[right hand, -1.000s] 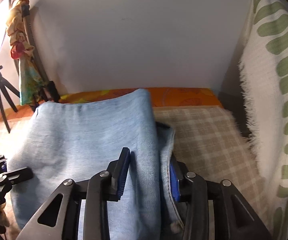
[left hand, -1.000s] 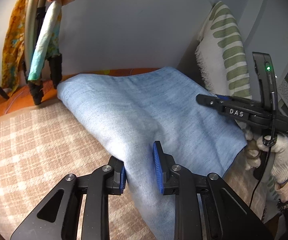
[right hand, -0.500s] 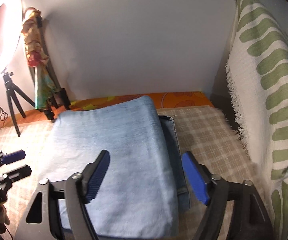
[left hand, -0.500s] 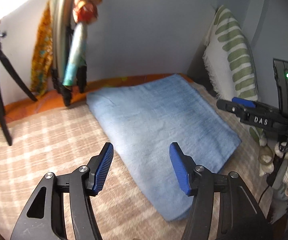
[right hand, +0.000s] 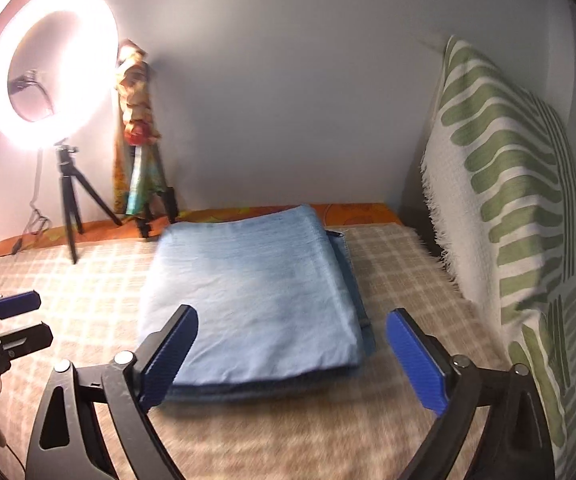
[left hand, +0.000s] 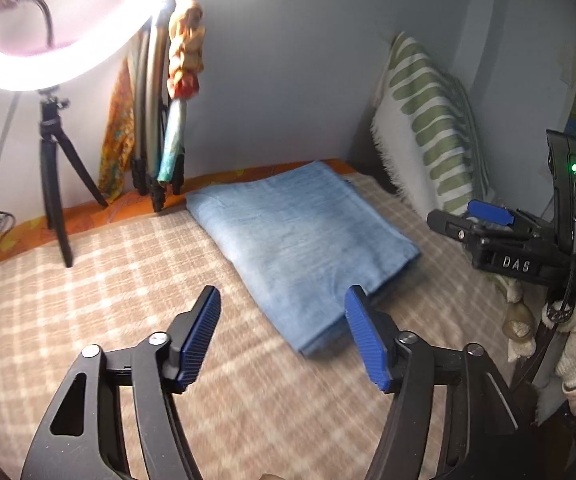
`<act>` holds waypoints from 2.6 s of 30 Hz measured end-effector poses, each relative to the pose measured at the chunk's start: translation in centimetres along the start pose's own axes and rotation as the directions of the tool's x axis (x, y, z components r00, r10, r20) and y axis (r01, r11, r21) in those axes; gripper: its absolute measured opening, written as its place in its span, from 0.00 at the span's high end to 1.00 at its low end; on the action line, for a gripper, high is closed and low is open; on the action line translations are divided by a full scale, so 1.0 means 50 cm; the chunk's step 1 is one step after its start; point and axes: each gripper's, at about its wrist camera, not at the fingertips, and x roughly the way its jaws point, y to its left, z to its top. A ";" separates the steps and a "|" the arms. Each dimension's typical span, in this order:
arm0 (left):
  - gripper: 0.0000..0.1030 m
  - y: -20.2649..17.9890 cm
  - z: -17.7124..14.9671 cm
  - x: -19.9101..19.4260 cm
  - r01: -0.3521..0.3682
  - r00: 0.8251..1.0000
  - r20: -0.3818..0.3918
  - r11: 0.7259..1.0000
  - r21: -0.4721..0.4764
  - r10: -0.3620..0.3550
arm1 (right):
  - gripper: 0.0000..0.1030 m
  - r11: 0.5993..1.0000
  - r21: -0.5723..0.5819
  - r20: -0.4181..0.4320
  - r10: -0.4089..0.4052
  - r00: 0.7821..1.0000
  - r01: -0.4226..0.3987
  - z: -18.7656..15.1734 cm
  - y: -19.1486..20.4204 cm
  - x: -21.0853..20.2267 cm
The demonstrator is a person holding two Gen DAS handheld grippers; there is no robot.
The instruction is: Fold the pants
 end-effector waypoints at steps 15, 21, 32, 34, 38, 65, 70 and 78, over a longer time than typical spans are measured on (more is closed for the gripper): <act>0.21 -0.108 -0.117 -0.228 -0.020 0.997 0.078 0.999 0.050 0.016 | 0.00 0.999 0.013 0.090 0.032 0.995 -0.033 -0.121 0.065 -0.248; 0.21 -0.125 -0.172 -0.287 -0.043 0.994 0.107 0.999 0.028 0.039 | 0.00 0.997 0.062 0.118 0.038 0.992 -0.046 -0.181 0.069 -0.319; 0.21 -0.126 -0.242 -0.341 -0.135 0.984 0.118 0.991 -0.007 0.135 | 0.00 0.996 0.078 0.113 0.034 0.993 -0.043 -0.267 0.090 -0.373; 0.21 -0.133 -0.248 -0.346 -0.138 0.984 0.118 0.990 0.003 0.137 | 0.00 0.997 0.069 0.117 0.017 0.993 -0.025 -0.278 0.098 -0.380; 0.19 -0.144 -0.261 -0.356 -0.138 0.982 0.130 0.990 0.016 0.135 | 0.00 0.996 0.081 0.120 0.017 0.993 -0.026 -0.295 0.105 -0.395; 0.03 -0.154 -0.287 -0.386 -0.166 0.973 0.163 0.986 0.016 0.161 | 0.00 0.988 0.137 0.169 -0.099 0.981 0.076 -0.312 0.127 -0.449; 0.03 -0.149 -0.286 -0.389 -0.167 0.973 0.166 0.986 0.011 0.163 | 0.00 0.988 0.138 0.166 -0.098 0.981 0.075 -0.312 0.128 -0.446; 0.03 -0.152 -0.288 -0.389 -0.163 0.974 0.160 0.986 0.018 0.158 | 0.00 0.987 0.139 0.166 -0.099 0.981 0.076 -0.314 0.130 -0.448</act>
